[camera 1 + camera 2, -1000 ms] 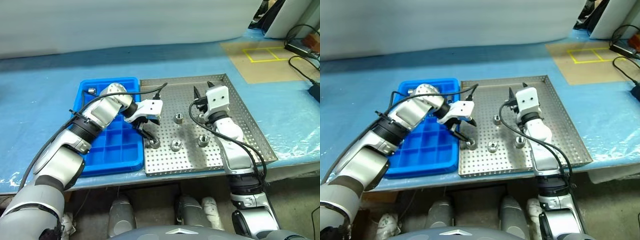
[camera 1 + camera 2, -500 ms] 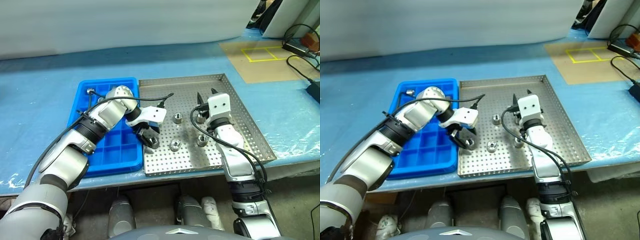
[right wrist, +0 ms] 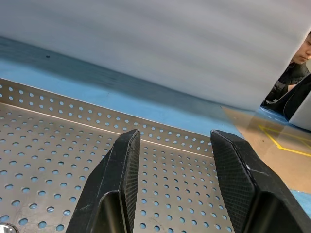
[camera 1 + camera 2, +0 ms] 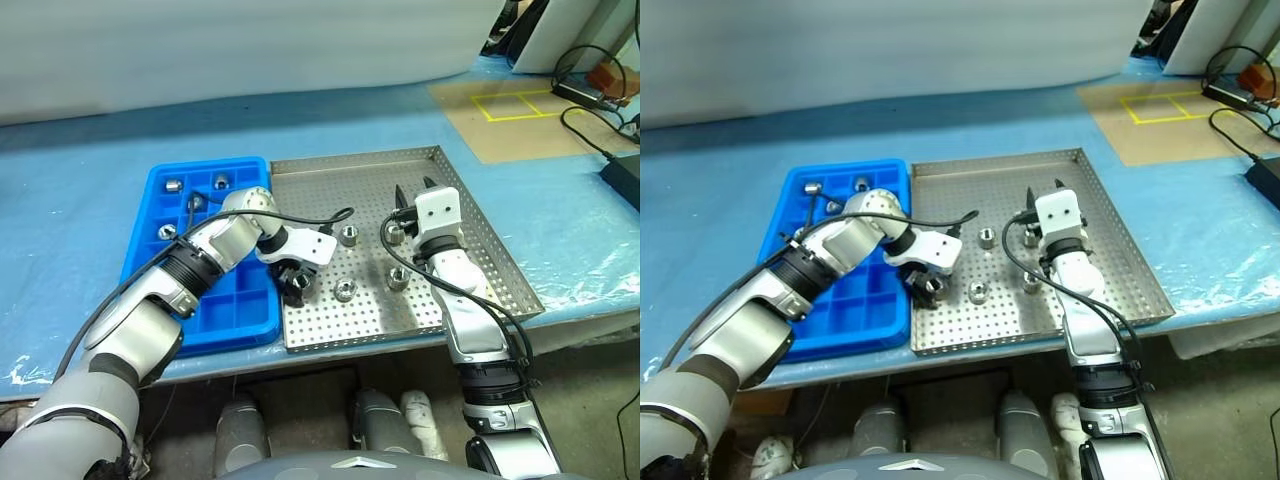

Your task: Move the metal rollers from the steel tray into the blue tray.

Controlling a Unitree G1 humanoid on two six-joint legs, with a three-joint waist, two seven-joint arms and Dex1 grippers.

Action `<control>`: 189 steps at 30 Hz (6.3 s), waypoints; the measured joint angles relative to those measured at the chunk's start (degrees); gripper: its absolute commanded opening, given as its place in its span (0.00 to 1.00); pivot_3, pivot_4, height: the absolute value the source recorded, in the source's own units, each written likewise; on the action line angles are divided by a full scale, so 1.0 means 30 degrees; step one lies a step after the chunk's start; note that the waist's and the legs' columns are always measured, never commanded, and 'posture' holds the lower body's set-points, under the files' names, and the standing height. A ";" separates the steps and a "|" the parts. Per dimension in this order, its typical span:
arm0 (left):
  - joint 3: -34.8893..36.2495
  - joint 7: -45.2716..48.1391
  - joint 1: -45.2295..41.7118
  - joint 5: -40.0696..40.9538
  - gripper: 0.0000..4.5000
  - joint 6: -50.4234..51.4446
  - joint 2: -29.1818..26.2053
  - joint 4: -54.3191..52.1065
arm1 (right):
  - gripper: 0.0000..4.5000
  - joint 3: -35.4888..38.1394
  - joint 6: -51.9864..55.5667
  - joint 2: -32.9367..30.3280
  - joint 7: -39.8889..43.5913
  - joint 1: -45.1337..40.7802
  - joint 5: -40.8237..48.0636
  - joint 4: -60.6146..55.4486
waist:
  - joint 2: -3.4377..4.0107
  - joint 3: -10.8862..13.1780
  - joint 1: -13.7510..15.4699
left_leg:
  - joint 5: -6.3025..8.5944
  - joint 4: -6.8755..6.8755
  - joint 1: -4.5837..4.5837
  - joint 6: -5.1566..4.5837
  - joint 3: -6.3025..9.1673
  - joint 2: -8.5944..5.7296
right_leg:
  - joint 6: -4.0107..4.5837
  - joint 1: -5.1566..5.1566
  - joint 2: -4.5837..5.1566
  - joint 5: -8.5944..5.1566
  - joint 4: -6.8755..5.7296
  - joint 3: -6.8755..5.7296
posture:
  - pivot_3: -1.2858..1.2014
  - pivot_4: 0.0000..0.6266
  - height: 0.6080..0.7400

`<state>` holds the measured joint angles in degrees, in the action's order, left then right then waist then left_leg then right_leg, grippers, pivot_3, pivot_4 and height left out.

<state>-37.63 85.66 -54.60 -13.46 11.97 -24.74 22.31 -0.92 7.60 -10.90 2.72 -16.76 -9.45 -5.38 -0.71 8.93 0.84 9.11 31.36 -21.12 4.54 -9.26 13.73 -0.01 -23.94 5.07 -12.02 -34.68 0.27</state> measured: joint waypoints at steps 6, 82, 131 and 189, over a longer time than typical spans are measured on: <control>0.0004 -0.0123 0.0001 -0.0313 0.56 -0.0243 0.0057 0.0059 | 0.53 -0.0002 0.0000 0.0043 -0.0146 0.0097 -0.0070 0.0000 | 0.0003 -0.0001 -0.0001 | -0.0002 0.0005 0.0016 0.0003 -0.0014 -0.0001 | 0.0003 0.0003 0.0000 -0.0002 0.0003 0.0004 | 0.42 0.24 1.00; 1.0588 -0.9410 0.5298 0.9224 0.82 0.4265 -0.1635 -0.5568 | 0.53 0.1005 0.2737 -0.2962 0.7865 -0.2641 0.6107 0.0680 | 0.0009 0.0016 0.1509 | 0.0004 -0.0013 -0.0187 0.0020 0.0088 -0.0005 | -0.0018 -0.0120 0.0008 0.0005 -0.0002 -0.0093 | 0.48 0.24 1.00; 0.3645 -0.2627 0.0900 0.3171 0.61 -0.3676 0.5829 0.7687 | 0.53 0.5064 1.8820 -1.0523 0.4313 0.6305 2.0544 -1.7472 | 0.0031 0.0002 0.0482 | 0.0098 -0.0043 -0.0019 -0.0140 -0.0098 0.0000 | -0.0004 0.0075 0.0032 -0.0011 0.0317 0.0017 | 0.37 0.24 1.00; 1.8611 -1.1309 2.1157 1.4564 0.39 0.9898 -0.5429 -1.5841 | 0.53 -0.5712 1.7141 -0.6800 0.6984 -0.4801 1.7182 -1.0930 | 0.0026 0.0006 0.1760 | 0.0032 -0.0075 -0.0161 0.0012 0.0010 0.0041 | -0.0027 -0.0081 0.0003 -0.0002 0.0226 -0.0102 | 0.56 0.24 1.00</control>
<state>18.21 51.74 8.88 30.23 41.66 -41.03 -25.21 -18.05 59.02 -31.30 23.67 -31.17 42.10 -38.17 -0.63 8.95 6.12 9.21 31.13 -21.60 4.58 -9.24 13.85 -0.09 -24.18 5.08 -12.03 -34.01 -0.04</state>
